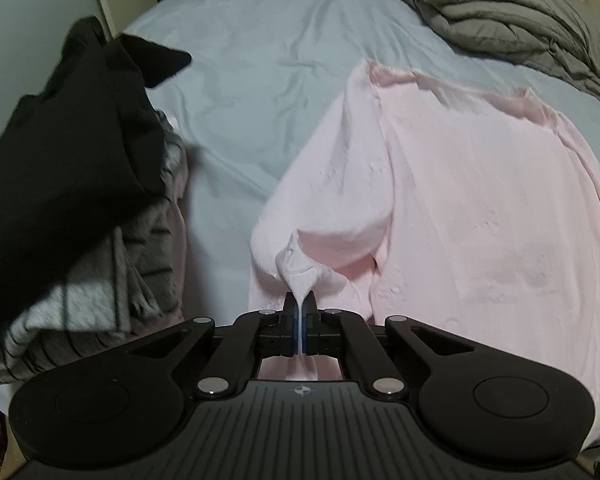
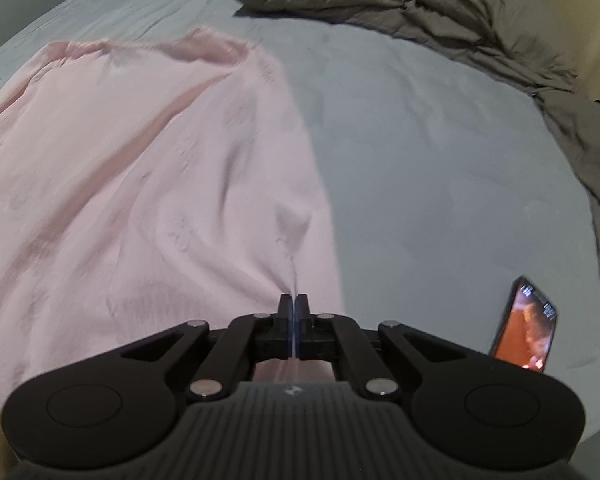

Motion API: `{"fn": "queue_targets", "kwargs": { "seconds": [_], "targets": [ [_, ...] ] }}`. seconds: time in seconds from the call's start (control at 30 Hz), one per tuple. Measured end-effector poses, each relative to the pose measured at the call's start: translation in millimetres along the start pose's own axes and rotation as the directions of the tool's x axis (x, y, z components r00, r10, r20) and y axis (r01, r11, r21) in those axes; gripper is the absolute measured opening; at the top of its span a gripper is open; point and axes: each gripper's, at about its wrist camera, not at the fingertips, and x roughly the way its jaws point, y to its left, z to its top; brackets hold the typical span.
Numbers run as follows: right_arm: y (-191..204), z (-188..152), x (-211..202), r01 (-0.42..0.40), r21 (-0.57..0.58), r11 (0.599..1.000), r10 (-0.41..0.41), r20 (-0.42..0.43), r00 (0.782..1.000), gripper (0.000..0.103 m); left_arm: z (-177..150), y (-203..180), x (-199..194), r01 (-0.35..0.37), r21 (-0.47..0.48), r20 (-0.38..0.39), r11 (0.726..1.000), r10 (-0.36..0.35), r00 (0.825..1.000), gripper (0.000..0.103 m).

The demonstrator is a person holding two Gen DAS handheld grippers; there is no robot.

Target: Fold clothes

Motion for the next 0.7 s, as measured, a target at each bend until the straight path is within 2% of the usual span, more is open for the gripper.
{"fn": "queue_targets", "kwargs": {
  "seconds": [0.27, 0.43, 0.7],
  "targets": [
    [-2, 14, 4, 0.04, -0.02, 0.999, -0.04, 0.01, 0.999, 0.001, 16, 7, -16, -0.027, -0.038, 0.083, 0.999, 0.03, 0.996, 0.0],
    [-9, 27, 2, 0.103, -0.04, 0.994, -0.102, 0.04, 0.994, 0.001, 28, 12, -24, -0.035, -0.063, 0.131, 0.997, 0.043, 0.991, 0.0],
    [-53, 66, -4, 0.204, 0.034, 0.978, -0.206, 0.09, 0.974, 0.001, 45, 20, -29, -0.038, -0.107, 0.169, 0.993, 0.056, 0.984, 0.0]
  ]
}}
